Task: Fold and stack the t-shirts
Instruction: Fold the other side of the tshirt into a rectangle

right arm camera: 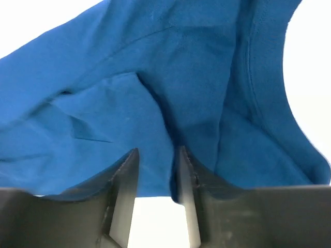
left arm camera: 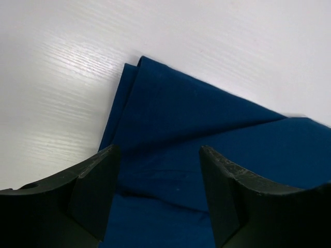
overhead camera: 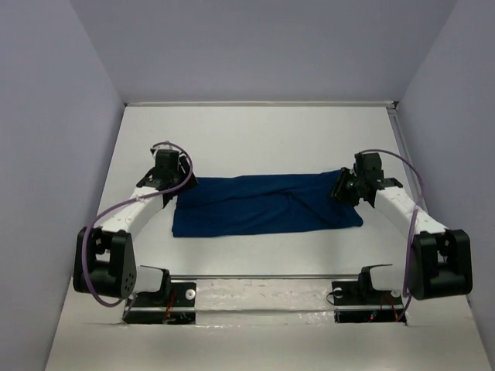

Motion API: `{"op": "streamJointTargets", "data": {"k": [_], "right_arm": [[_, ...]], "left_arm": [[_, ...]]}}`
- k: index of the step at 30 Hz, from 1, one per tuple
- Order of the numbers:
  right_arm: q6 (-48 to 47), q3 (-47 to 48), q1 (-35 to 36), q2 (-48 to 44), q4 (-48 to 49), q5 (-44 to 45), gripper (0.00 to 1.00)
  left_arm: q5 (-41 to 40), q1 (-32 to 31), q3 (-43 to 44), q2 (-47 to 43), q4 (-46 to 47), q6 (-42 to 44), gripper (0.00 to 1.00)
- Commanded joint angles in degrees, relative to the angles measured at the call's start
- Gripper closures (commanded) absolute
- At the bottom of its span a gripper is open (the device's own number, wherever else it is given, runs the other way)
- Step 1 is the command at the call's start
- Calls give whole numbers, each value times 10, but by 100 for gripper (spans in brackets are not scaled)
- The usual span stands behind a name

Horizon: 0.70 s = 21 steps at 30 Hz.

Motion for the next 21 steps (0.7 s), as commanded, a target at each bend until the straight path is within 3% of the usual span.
{"op": "streamJointTargets", "data": {"k": [1,14,21], "right_arm": [[-45,66,30,64,40,-20,49],[-66,149,36,193,53,59,47],[-53,146,56,210,54,29,57]], "left_arm": [[11,-3,13,38,25,-9,39],[2,-3,65,158,35,5,41],[0,-3,66,162,37,5,42]]}}
